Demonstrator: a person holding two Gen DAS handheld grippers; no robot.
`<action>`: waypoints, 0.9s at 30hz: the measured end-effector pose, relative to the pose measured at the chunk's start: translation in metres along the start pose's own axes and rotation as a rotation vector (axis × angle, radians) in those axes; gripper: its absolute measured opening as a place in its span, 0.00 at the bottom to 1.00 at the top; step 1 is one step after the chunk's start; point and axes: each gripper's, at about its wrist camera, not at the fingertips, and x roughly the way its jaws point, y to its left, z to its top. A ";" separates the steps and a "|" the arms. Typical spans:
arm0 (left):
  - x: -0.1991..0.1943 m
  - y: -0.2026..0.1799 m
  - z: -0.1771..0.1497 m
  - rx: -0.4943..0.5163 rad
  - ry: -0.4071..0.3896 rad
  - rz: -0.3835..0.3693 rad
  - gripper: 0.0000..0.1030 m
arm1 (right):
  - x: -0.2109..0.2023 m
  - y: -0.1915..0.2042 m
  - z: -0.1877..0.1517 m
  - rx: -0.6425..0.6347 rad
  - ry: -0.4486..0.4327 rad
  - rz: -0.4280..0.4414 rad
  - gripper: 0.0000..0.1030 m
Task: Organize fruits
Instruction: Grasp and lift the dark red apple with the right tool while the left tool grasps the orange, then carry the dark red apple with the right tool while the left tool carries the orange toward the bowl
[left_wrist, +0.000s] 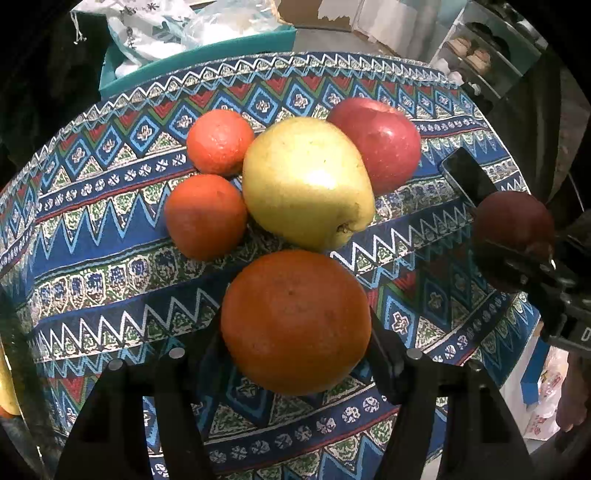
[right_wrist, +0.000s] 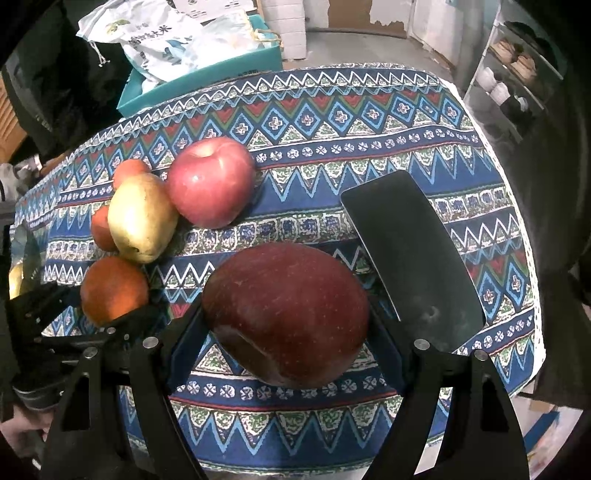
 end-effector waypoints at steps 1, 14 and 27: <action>-0.003 0.001 0.000 0.001 -0.003 -0.001 0.67 | -0.001 0.000 0.000 -0.001 -0.004 0.001 0.78; -0.071 0.008 0.000 0.006 -0.120 -0.012 0.67 | -0.039 0.011 0.009 -0.029 -0.099 0.006 0.78; -0.152 0.017 0.002 0.009 -0.270 -0.008 0.67 | -0.099 0.034 0.017 -0.083 -0.223 0.039 0.78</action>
